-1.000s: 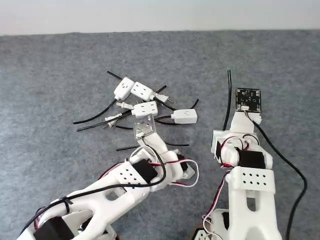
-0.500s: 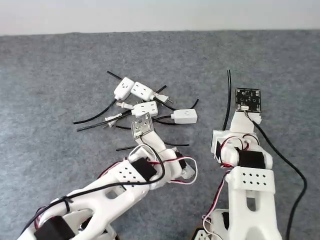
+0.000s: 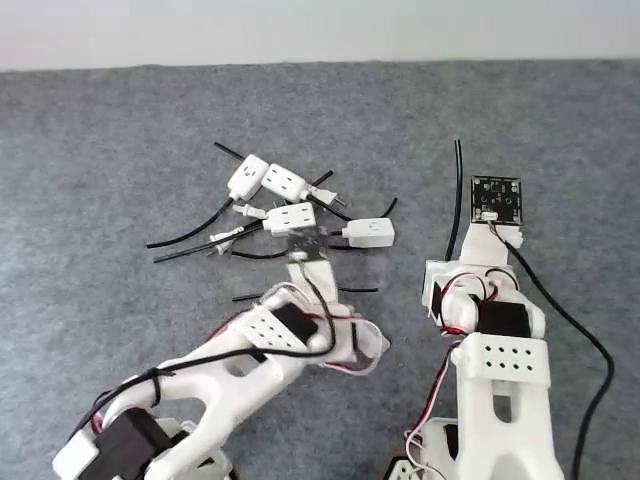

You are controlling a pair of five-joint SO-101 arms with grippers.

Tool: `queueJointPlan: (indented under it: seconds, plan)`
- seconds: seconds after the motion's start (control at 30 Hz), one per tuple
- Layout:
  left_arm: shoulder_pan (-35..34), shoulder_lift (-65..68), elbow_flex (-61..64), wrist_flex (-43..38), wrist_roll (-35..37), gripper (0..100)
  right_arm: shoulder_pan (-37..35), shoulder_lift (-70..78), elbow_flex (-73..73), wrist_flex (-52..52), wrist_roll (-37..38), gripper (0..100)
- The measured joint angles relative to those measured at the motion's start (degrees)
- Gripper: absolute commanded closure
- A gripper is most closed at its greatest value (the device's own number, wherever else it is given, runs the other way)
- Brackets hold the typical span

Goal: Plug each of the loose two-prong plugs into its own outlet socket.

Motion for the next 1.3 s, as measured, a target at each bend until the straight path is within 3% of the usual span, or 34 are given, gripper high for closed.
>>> queueJointPlan:
  seconds: [0.33,0.5,0.73,1.0,1.3]
  plan:
    - [2.7,4.6,-1.5,-11.9,1.5,98,0.0,0.0,0.0,0.0,0.0,99.0]
    - [2.4,14.1,-9.8,-11.8,1.4,98,0.0,0.0,0.0,0.0,0.0,99.0]
    - [-4.3,22.5,-21.9,-10.6,4.7,98,0.0,0.0,0.0,0.0,0.0,99.0]
    - [-5.5,22.2,-23.6,-6.8,4.5,98,-1.3,0.0,0.0,0.0,0.0,99.0]
    - [-10.2,24.9,-25.7,-13.0,5.0,98,-1.6,0.0,0.0,0.0,0.0,99.0]
